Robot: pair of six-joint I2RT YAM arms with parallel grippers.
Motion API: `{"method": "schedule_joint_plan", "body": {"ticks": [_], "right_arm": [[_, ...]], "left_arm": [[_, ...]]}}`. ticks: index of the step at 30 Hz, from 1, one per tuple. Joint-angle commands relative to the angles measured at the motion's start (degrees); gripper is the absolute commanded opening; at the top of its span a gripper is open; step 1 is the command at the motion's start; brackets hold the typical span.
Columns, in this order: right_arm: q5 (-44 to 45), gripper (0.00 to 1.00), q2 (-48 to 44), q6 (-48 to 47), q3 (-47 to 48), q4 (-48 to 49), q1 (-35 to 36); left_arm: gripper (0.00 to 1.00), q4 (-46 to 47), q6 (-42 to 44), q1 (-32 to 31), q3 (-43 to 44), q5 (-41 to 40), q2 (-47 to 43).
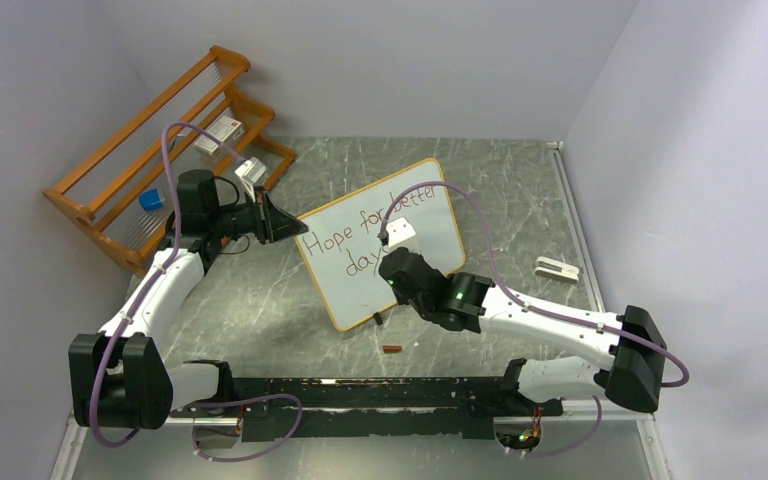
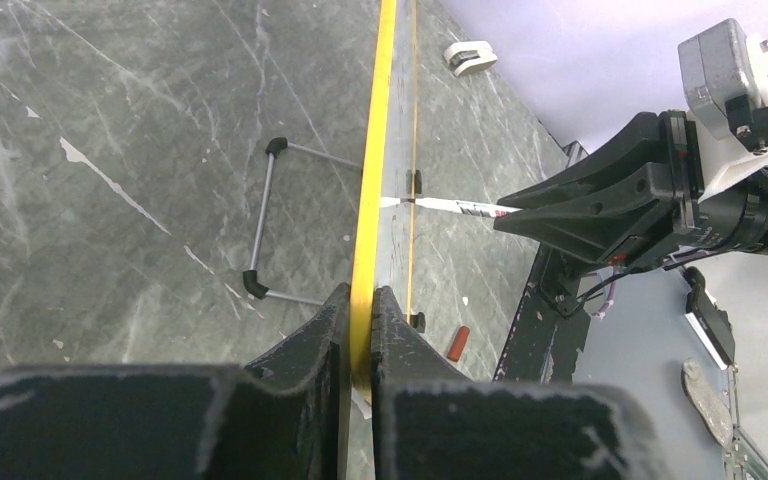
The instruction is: Write a sentence on the whiteboard
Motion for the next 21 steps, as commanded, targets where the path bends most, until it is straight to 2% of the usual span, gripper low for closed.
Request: {"method": "schedule_joint_plan", "body": {"ticks": [1, 7, 21], "right_arm": [[1.77, 0.00, -0.85, 0.87, 0.35, 2.00, 0.13], [4.55, 0.00, -3.14, 0.24, -0.13, 0.29, -0.46], [4.18, 0.00, -2.88, 0.07, -1.66, 0.97, -3.49]], "left_arm": [[0.05, -5.67, 3.99, -1.35, -1.65, -5.43, 2.29], [0.05, -5.73, 3.97, -1.35, -1.65, -5.38, 2.28], [0.05, -5.85, 4.12, -1.35, -1.73, -5.51, 2.17]]}}
